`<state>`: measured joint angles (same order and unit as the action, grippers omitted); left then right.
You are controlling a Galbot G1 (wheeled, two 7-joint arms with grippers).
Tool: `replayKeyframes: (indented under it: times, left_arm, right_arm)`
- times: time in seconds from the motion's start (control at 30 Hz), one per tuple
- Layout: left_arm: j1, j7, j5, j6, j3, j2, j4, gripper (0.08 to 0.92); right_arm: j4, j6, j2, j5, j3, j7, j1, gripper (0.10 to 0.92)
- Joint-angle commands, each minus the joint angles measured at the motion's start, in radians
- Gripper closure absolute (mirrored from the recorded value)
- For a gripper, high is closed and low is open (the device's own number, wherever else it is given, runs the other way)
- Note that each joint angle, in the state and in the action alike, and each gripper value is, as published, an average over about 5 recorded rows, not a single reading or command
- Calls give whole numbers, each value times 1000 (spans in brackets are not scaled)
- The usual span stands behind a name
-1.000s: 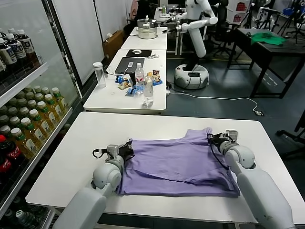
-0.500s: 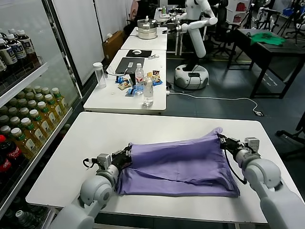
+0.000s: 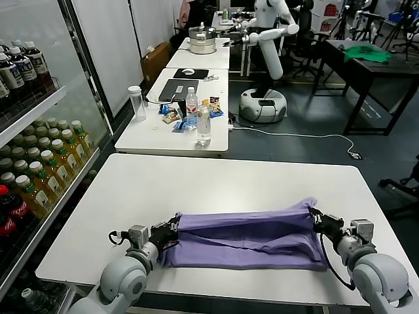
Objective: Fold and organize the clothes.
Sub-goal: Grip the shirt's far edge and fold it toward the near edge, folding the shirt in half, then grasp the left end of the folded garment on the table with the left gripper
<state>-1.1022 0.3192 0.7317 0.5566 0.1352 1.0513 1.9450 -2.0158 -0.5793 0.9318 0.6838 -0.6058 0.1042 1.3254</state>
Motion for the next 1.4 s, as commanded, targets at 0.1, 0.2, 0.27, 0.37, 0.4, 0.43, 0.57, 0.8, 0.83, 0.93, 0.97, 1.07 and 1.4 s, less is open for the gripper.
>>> replayKeyframes:
  times: [0.1,0.2,0.27,0.37,0.4,0.43,0.57,0.8,0.83,0.93,0.97,1.07,1.4]
  left_arm:
    - [-42,4,-59,5,11,1,41,849]
    - [-80,20,-117,-26,15,21,92,765]
    - [-122,40,-177,-56,15,49,129,713]
    - [-185,84,-269,-109,5,108,158,626]
    - [-199,103,-294,-125,0,130,159,592]
    - [-207,123,-312,-139,-5,153,153,566]
    - [-205,203,-358,-166,-17,234,91,453]
    - [-160,294,-429,-180,-22,320,-50,249]
    - [-159,302,-436,-180,-22,327,-58,226]
    - [-167,320,-452,-173,-24,341,-73,185]
    - [-171,324,-454,-168,-25,344,-74,182]
    - [-187,334,-455,-156,-26,351,-73,178]
    - [-205,330,-422,-149,-12,340,-51,285]
  right_arm:
    - [-21,1,18,-77,-16,-3,64,796]
    - [-46,2,24,-94,-25,-2,84,710]
    - [-64,2,27,-103,-33,-2,101,649]
    - [-86,3,33,-114,-42,-3,120,563]
    - [-92,3,36,-117,-43,-3,124,537]
    - [-97,3,40,-119,-45,-3,128,511]
    - [-108,4,58,-136,-42,-3,140,390]
    - [-114,7,73,-154,-37,-5,153,220]
    - [-115,8,73,-154,-38,-5,154,214]
    - [-117,10,73,-155,-42,-7,162,204]
    - [-118,11,73,-156,-43,-7,164,203]
    - [-122,13,74,-157,-45,-8,171,203]
    - [-130,13,74,-158,-42,-8,166,202]
